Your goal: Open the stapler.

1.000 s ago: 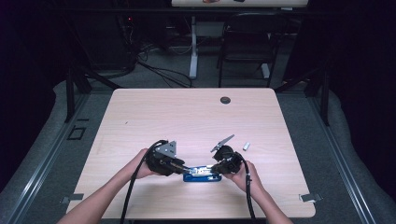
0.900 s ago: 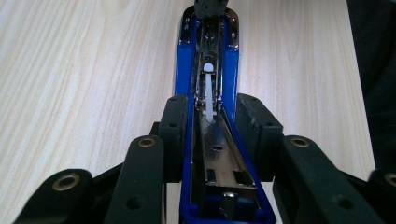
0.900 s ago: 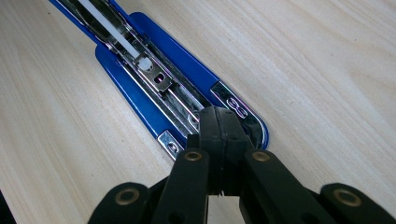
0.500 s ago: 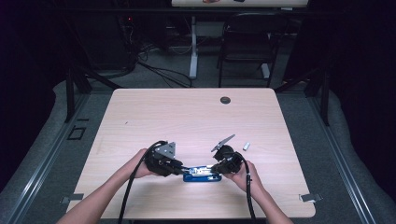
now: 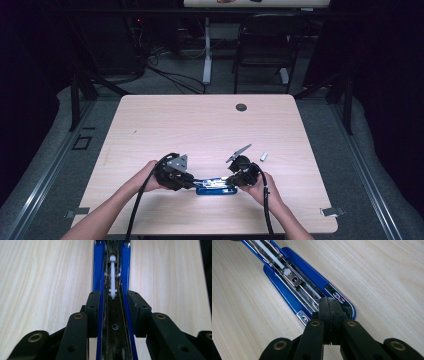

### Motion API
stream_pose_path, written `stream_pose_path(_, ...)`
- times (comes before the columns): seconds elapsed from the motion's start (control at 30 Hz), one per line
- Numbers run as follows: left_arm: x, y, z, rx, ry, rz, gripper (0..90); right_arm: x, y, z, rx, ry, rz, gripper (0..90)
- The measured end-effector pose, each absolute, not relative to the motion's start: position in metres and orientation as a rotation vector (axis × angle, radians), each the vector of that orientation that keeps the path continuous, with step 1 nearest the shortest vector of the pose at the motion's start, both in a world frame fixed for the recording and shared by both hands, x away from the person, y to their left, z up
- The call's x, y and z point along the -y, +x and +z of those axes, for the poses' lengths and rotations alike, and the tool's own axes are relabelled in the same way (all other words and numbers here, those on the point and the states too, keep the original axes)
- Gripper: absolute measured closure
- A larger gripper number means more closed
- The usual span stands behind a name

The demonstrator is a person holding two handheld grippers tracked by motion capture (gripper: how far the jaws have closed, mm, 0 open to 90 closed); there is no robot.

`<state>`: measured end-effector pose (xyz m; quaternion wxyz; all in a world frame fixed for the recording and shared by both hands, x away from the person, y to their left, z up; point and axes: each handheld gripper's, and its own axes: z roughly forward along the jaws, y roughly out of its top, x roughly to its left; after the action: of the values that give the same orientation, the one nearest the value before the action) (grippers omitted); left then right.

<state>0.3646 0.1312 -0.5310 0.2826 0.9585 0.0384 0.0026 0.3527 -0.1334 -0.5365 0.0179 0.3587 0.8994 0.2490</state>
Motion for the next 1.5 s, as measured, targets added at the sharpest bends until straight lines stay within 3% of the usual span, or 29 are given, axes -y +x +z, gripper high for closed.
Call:
stream_pose_path(0.9, -0.136, 0.372, -0.551, -0.151, 2.553, -0.113, 65.1, 0.134, 0.354, -0.537, -2.8, 1.121, 0.782, 90.0)
stream_pose_path(1.5, -0.137, 0.372, -0.557, -0.18, 2.527, -0.099, 65.3, 0.135, 0.354, -0.537, -2.797, 1.141, 0.79, 90.0)
